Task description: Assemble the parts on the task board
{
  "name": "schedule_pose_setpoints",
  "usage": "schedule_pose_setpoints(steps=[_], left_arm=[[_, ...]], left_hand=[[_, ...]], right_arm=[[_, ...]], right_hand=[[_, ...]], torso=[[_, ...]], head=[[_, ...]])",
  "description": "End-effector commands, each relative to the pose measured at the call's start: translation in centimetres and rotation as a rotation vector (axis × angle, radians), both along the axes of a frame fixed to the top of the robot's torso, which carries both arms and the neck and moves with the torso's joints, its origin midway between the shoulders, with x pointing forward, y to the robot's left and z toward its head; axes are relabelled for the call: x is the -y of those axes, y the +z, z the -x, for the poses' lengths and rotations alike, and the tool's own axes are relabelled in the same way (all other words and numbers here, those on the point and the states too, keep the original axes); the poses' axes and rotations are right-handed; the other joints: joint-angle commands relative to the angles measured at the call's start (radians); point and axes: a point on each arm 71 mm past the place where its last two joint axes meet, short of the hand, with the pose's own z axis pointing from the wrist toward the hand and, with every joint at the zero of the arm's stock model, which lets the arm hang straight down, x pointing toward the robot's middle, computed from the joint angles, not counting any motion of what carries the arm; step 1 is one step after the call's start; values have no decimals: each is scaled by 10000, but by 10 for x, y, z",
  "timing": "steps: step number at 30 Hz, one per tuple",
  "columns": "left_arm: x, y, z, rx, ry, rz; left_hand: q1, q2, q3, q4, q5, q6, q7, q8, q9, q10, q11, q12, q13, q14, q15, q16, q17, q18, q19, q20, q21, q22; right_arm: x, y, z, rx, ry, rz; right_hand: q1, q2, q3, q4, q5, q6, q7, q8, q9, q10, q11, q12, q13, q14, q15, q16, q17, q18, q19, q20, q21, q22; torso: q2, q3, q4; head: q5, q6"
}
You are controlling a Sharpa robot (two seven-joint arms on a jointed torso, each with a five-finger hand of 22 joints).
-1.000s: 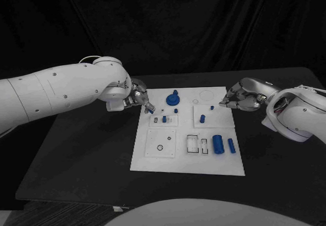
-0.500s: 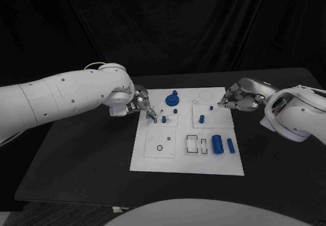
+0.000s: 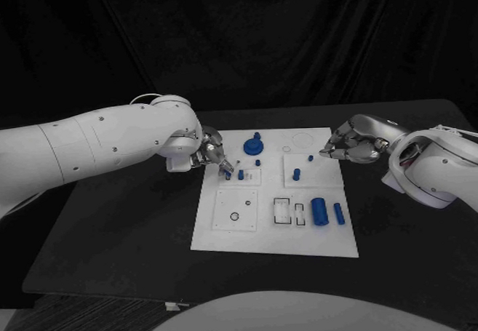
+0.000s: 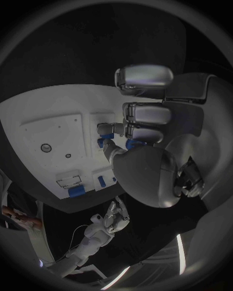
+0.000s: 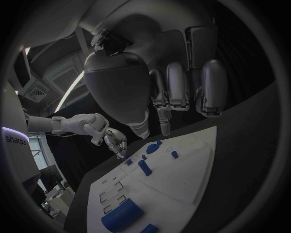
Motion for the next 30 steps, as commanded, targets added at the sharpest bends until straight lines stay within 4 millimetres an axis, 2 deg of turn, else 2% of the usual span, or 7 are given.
schedule_pose_setpoints(steps=[1,30], left_arm=[[1,-3,1,-51,36,91],[-1,-11,-3,-8,220,197]], left_hand=[[89,-145,1099,-178,86,73,-124,-60,30,1143,-84,216,2708,1040,-116,133,2661,67,214,-60,-141,1931],[101,-116,1193,-218,63,60,-122,-67,36,1143,-79,216,2708,1040,-106,133,2661,70,208,-52,-160,1926]], right_arm=[[0,-1,0,-8,-122,9],[0,-1,0,19,-126,-13]], right_hand=[[134,105,-208,-36,196,10,17,117,121,1004,88,166,2761,992,25,200,2766,-34,344,88,-93,2196],[141,105,-215,-37,193,11,18,116,121,1004,90,166,2761,992,27,200,2766,-35,346,89,-89,2197]], torso=[[-17,10,12],[-5,6,4]], head=[[-27,2],[-14,2]])
